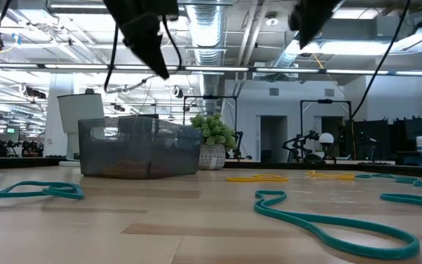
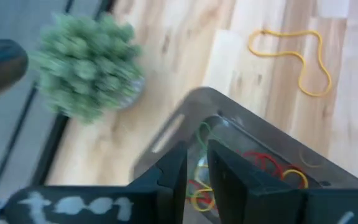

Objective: Pick and place items into bin
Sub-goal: Put the yellow rubber band into the black bin

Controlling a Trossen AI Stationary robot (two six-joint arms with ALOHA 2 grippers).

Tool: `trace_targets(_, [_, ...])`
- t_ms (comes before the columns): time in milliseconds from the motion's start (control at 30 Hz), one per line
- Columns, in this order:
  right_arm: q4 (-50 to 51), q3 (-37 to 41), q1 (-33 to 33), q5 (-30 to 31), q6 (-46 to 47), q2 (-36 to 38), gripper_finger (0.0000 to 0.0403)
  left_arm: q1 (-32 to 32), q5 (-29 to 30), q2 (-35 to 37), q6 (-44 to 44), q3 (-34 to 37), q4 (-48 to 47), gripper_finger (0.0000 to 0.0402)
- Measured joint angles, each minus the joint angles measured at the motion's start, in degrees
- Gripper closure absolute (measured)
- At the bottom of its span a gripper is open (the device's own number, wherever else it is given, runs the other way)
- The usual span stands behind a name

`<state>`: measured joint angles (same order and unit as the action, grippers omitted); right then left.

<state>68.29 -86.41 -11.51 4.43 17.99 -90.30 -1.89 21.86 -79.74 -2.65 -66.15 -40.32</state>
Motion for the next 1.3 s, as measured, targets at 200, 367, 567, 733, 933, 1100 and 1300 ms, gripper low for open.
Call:
trace_targets(200, [7.5, 0.0, 0.0, 5.69, 3.88, 0.0, 0.0329, 0.0, 4.42, 2.5, 0.97, -6.65, -7.97, 0.0346])
trace_targets(367, [13.88, -0.02, -0.51, 11.02, 2.11, 2.29, 0.0341, 0.0, 4.38, 8.0, 1.33, -9.33, -15.19, 0.0346])
trace_targets(567, [13.2, 2.67, -1.69, 18.63, 2.96, 13.74, 0.0345, 0.1, 7.89, 20.62, -6.41, -9.18, -25.04, 0.0346])
trace_targets(733, [-5.45, 19.65, -3.07, 21.39, 4.51, 30.56, 0.0345, 2.36, 6.23, 35.02, -11.34, 1.35, -17.91, 0.0346])
trace_targets(933, [-39.39, 48.76, -3.79, 16.38, 4.57, 43.19, 0.0345, 5.6, 1.98, 46.3, -12.5, 26.12, 11.09, 0.0346])
trace_targets(1100, [-49.6, 59.72, -3.25, 15.87, 8.38, 40.61, 0.0345, 6.27, -2.26, 46.17, -10.75, 41.08, 36.85, 0.0346])
trace_targets(1300, [-42.94, 60.22, -0.77, 16.65, 15.0, 33.9, 0.0345, 6.43, -0.4, 43.57, -8.55, 45.31, 44.22, 0.0346])
